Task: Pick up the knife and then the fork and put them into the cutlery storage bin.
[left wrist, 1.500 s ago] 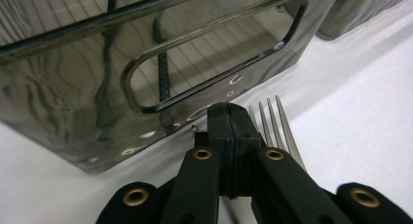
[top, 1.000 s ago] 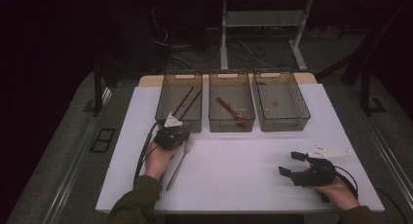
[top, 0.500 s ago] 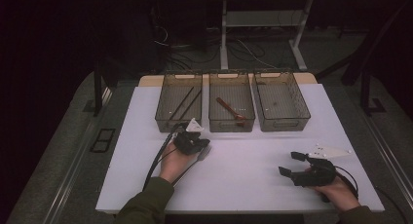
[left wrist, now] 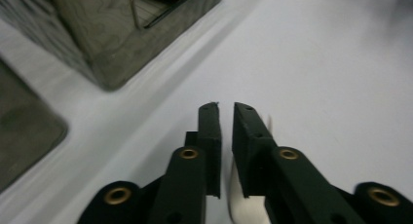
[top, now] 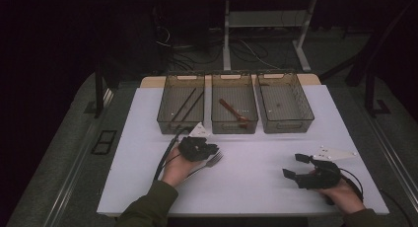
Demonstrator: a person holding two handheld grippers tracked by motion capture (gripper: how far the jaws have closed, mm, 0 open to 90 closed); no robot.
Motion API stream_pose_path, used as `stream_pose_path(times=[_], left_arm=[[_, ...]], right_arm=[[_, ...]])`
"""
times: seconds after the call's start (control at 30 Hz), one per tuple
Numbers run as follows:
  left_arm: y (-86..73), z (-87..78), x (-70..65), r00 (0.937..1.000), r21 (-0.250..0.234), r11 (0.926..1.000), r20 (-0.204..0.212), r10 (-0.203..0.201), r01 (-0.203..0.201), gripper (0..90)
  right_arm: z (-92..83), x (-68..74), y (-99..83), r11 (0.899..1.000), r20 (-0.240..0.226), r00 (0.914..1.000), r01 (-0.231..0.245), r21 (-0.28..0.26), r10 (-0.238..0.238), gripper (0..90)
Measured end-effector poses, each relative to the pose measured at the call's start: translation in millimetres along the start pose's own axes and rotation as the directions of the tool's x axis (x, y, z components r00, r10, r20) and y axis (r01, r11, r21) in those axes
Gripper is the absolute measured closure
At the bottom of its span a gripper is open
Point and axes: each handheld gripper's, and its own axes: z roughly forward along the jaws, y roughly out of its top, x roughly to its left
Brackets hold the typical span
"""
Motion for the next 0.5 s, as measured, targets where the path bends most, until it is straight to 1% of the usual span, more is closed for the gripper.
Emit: stream_pose_path(times=[0.07,0.1,0.2,0.23,0.37,0.43,0.47,0.5], left_arm=[[-6.7,-9.5,-0.8,0.9999,0.001,1.0000,0.014,0.002,-0.002,75.4],[-10.7,-13.9,-2.3,0.9999,0.001,1.0000,0.014,-0.005,0.005,72.9],[-24.8,-25.6,-6.8,0.9997,0.002,0.9999,0.020,-0.014,0.014,70.4],[-29.2,-28.2,-9.3,0.9997,0.006,0.9998,0.017,-0.018,0.018,70.3],[-42.6,-34.2,-16.6,0.9999,0.013,0.9999,0.011,-0.011,0.011,70.5],[-46.3,-35.3,-17.3,0.9999,0.021,0.9997,-0.001,-0.011,0.011,71.5],[-47.8,-35.6,-16.9,0.9999,0.018,0.9997,-0.001,-0.017,0.017,72.3],[-48.6,-36.2,-15.9,0.9999,0.024,0.9996,-0.003,-0.014,0.014,73.7]], right_arm=[[-0.3,0.0,-0.1,1.000,0.001,1.0000,0.000,0.001,0.000,19.2],[-0.3,0.0,-0.2,1.000,0.002,1.0000,0.000,0.001,0.000,19.2],[-0.2,-0.1,-0.1,1.000,0.003,1.0000,0.002,0.002,-0.002,19.2],[0.0,0.0,-0.2,1.000,0.003,1.0000,0.003,0.001,-0.003,19.2],[0.4,0.9,0.0,1.000,0.003,1.0000,0.003,0.003,-0.003,19.2],[0.5,1.1,0.0,1.000,0.003,1.0000,0.004,0.002,-0.004,19.2],[0.5,1.3,0.1,1.000,0.003,1.0000,0.004,0.002,-0.004,19.2],[0.6,1.3,0.0,1.000,0.003,1.0000,0.003,0.003,-0.003,19.2]])
